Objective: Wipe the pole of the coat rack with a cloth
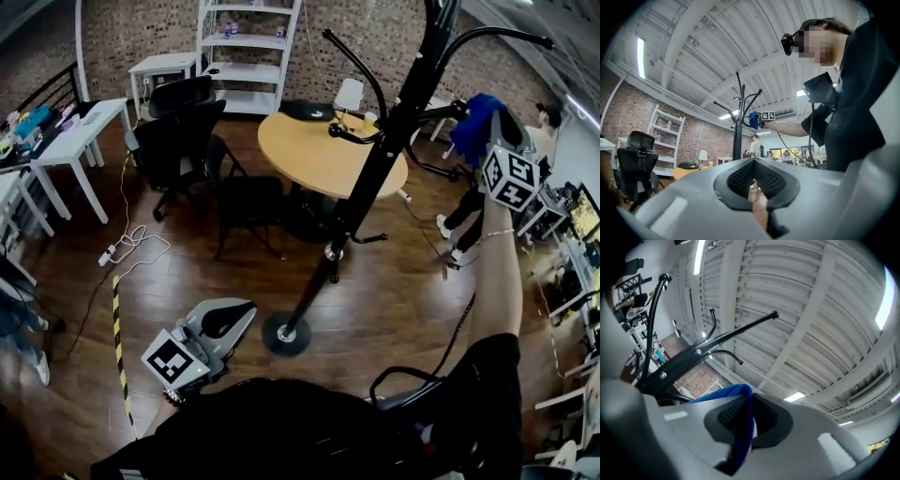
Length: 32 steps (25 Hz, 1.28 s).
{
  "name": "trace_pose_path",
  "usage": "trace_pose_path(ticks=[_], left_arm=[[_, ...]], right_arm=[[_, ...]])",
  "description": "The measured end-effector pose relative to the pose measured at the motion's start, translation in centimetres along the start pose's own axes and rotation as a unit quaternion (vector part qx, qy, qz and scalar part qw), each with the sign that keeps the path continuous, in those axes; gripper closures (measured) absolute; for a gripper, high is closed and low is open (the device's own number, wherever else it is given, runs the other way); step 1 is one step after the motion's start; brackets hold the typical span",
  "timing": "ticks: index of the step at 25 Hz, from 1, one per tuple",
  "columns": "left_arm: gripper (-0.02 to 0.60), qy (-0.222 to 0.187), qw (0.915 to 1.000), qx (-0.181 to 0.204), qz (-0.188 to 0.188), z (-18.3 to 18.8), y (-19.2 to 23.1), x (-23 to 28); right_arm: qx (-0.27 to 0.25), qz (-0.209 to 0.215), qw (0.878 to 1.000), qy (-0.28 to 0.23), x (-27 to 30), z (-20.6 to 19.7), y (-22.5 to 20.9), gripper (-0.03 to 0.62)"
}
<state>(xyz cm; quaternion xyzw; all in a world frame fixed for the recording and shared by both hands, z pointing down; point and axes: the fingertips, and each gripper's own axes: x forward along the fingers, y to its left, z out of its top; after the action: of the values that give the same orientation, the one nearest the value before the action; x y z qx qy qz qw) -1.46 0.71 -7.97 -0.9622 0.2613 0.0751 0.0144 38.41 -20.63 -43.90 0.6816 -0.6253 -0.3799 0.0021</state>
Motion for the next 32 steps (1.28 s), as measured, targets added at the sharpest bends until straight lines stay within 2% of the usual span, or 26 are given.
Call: trace_pose_path(ticks=[2, 3, 4, 6, 8, 9, 11, 14, 16, 17, 19, 21, 23, 25, 27, 29, 32], left_arm=[[0.586, 0.008, 0.9999, -0.003, 0.015, -0.1, 0.3, -0.7], [0.586, 0.010, 0.9997, -0.003, 0.021, -0.1, 0.4, -1.0], [0.586, 0.010, 0.9996, -0.005, 0.028, 0.1, 0.5, -1.2], [0.586, 0.007, 0.9991, -0.008, 0.042, 0.3, 0.9, -1.7], [0.586, 0.007, 0.9987, -0.008, 0.051, 0.4, 1.3, -2.1], [0.586, 0.008, 0.9986, -0.007, 0.052, 0.3, 1.5, -2.2], [0.586, 0.012, 0.9987, -0.006, 0.049, 0.0, 1.7, -2.1], [0.586, 0.018, 0.9992, -0.004, 0.035, -0.4, 1.7, -1.3], [0.586, 0.021, 0.9995, -0.003, 0.025, -0.5, 1.5, -0.8], [0.586, 0.023, 0.9995, -0.005, 0.022, -0.6, 1.5, -0.7], [0.586, 0.031, 0.9992, -0.016, 0.021, -1.1, 1.5, -0.5], [0.586, 0.036, 0.9988, -0.030, 0.016, -1.4, 1.4, -0.1], [0.586, 0.028, 0.9993, -0.023, -0.003, -0.9, 0.7, 0.7], [0.586, 0.017, 0.9995, -0.004, -0.026, -0.1, -0.4, 1.4], [0.586, 0.019, 0.9990, 0.005, -0.041, 0.2, -1.7, 1.9], [0.586, 0.038, 0.9983, 0.008, -0.044, 0.0, -2.7, 1.7], [0.586, 0.066, 0.9975, -0.005, -0.023, -0.6, -2.4, 0.6]], right_arm=[[0.023, -0.022, 0.999, 0.007, 0.1, -2.1, -1.1, 0.574], [0.038, -0.014, 0.999, 0.002, 0.0, -2.4, -1.0, 0.574], [0.048, 0.018, 0.999, -0.010, 0.0, -2.1, 0.0, 0.574], [0.031, 0.129, 0.990, -0.040, 0.2, -0.4, 4.6, 0.574], [-0.028, 0.245, 0.967, -0.057, -0.2, 1.1, 10.5, 0.574], [-0.061, 0.287, 0.954, -0.056, -0.6, 1.4, 12.9, 0.574], [-0.107, 0.329, 0.937, -0.042, -1.0, 1.6, 15.5, 0.574], [-0.127, 0.354, 0.926, -0.042, -2.1, 2.6, 15.9, 0.574], [-0.121, 0.352, 0.925, -0.080, -4.0, 5.6, 15.1, 0.574], [-0.117, 0.338, 0.929, -0.100, -5.2, 7.4, 14.2, 0.574], [-0.094, 0.285, 0.945, -0.127, -7.8, 10.3, 11.8, 0.574], [-0.034, 0.223, 0.964, -0.139, -10.1, 11.6, 10.9, 0.574], [0.011, 0.180, 0.976, -0.119, -11.4, 9.3, 12.7, 0.574], [0.027, 0.151, 0.984, -0.087, -11.9, 5.1, 15.5, 0.572], [0.012, 0.128, 0.990, -0.058, -12.3, 1.6, 17.5, 0.572], [-0.019, 0.112, 0.993, -0.035, -12.6, -0.2, 18.4, 0.572], [-0.005, 0.109, 0.994, 0.004, -11.4, -2.7, 19.5, 0.574]])
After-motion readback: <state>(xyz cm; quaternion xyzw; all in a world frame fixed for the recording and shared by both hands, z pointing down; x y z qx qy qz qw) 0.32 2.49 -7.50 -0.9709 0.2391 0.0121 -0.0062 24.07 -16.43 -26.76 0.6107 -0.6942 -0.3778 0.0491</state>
